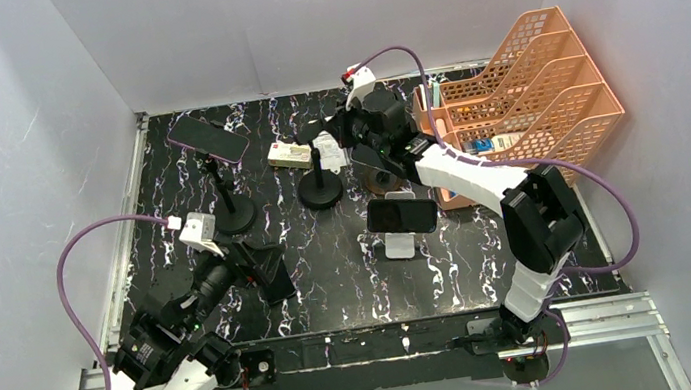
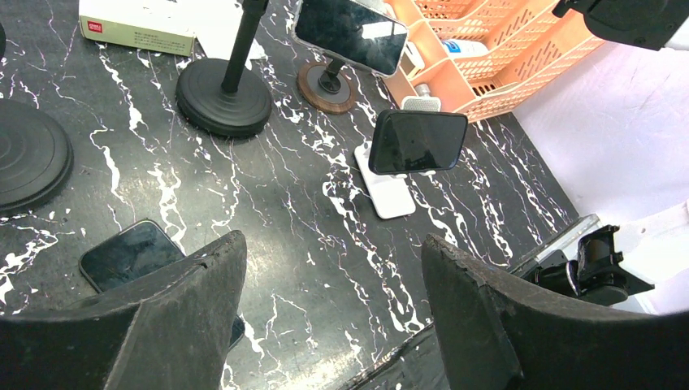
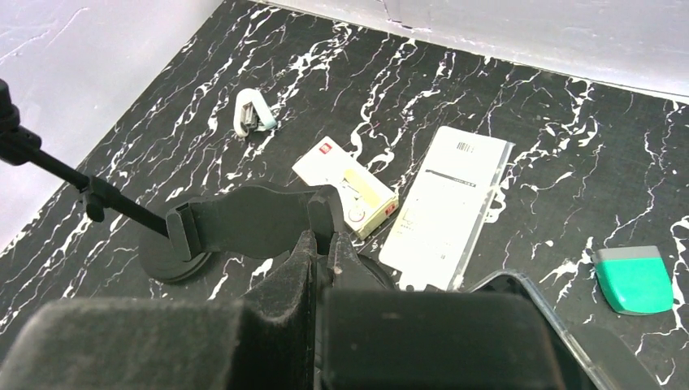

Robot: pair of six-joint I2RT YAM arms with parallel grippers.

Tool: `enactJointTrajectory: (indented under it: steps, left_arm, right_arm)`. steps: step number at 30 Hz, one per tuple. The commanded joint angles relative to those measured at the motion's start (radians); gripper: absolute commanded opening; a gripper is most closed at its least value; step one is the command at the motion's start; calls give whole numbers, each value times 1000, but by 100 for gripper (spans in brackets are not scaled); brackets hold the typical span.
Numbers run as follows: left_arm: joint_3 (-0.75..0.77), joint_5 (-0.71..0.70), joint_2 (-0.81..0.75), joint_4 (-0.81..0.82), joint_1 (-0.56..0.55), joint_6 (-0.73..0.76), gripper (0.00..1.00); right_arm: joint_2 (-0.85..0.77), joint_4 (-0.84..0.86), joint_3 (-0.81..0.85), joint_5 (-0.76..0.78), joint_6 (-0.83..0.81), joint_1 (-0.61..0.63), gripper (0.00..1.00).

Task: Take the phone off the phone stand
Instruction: Move the phone stand to the center of the board.

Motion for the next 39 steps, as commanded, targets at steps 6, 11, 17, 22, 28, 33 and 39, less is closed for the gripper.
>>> enactJointTrajectory:
  steps: [6, 11, 17, 22, 28, 33, 39]
  left_arm:
    - [-10, -10, -10, 21, 4, 5, 75]
    - [-10, -8, -14, 20, 4, 5, 76]
    - [-9, -5, -14, 22, 3, 4, 78]
    - [-9, 1, -8, 21, 4, 7, 78]
    - [-8, 16, 6, 26, 3, 14, 79]
    - [-7, 18, 28, 34, 4, 15, 78]
    - [-14, 31, 14, 39, 4, 9, 78]
  right_arm:
    - [5, 92, 75, -39, -17, -7, 1]
    - [-18, 65, 57, -75, 12, -7, 43]
    - [-113, -2, 11, -93, 41, -7, 77]
    - [-277, -72, -93, -88, 50, -7, 87]
    - [-554, -166, -325, -1, 86, -8, 87]
    - [-737, -336, -477, -43, 101, -56, 86]
    - [-1004, -308, -745, -187, 254, -184, 86]
